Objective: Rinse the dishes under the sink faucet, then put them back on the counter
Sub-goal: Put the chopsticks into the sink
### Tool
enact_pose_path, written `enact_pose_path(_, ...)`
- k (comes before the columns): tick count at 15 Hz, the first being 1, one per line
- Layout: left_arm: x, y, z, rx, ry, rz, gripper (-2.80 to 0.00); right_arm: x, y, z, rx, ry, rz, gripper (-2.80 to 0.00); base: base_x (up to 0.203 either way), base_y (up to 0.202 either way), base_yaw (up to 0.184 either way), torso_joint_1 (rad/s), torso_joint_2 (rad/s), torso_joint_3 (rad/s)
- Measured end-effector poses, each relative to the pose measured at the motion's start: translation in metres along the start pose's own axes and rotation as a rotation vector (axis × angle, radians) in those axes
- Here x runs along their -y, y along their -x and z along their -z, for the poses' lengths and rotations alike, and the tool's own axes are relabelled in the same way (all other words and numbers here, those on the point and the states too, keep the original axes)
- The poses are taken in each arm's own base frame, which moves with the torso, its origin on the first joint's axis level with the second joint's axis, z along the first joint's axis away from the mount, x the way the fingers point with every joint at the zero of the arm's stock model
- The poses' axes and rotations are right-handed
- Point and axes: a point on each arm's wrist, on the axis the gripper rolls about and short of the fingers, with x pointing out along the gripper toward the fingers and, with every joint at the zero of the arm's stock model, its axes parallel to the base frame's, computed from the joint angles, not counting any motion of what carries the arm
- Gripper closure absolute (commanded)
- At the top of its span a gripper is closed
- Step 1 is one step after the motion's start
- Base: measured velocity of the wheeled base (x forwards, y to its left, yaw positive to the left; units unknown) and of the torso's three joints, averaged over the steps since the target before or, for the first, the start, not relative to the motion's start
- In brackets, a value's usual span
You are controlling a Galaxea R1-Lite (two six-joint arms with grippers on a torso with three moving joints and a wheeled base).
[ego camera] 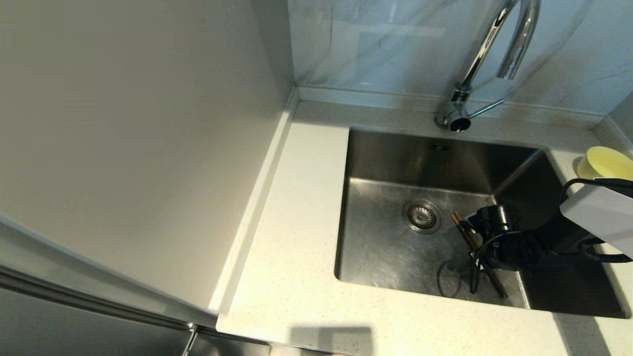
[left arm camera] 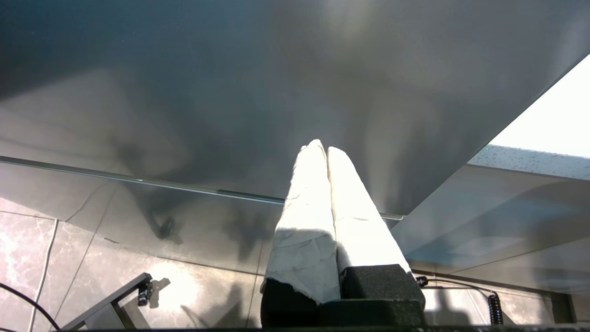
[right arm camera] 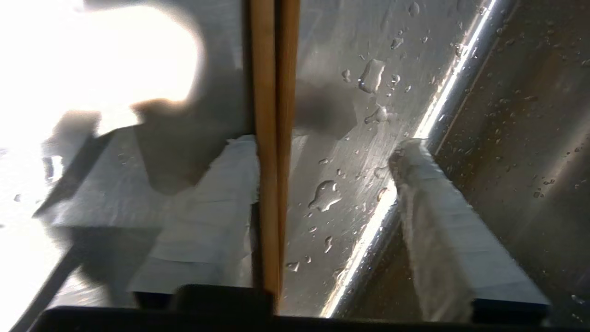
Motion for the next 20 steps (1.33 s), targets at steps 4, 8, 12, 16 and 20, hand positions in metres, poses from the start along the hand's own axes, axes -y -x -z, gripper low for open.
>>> enact_pose_path(4, 0.0, 0.0, 0.0, 0.0, 0.0, 0.0, 0.0, 0.005, 0.013, 0.001, 0.005, 0.0, -0.005, -2.8, 0.0, 0.0, 0.0, 0.0, 0.0, 0.0)
enact_pose_path(8, 0.0, 0.0, 0.0, 0.0, 0.0, 0.0, 0.0, 0.013, 0.033, 0.003, 0.019, -0.006, 0.006, -2.8, 0.0, 0.0, 0.0, 0.0, 0.0, 0.0)
enact_pose_path(12, 0.0, 0.0, 0.0, 0.0, 0.0, 0.0, 0.0, 0.022, 0.055, 0.001, 0.046, -0.019, 0.027, -2.8, 0.0, 0.0, 0.0, 0.0, 0.0, 0.0)
enact_pose_path(16, 0.0, 0.0, 0.0, 0.0, 0.0, 0.0, 0.0, 0.04, 0.098, 0.004, 0.101, -0.042, 0.045, -2.8, 0.0, 0.0, 0.0, 0.0, 0.0, 0.0)
enact_pose_path(20, 0.0, 0.0, 0.0, 0.0, 0.0, 0.0, 0.0, 0.064, 0.152, 0.007, 0.204, -0.098, 0.078, -2.8, 0.0, 0.0, 0.0, 0.0, 0.0, 0.0)
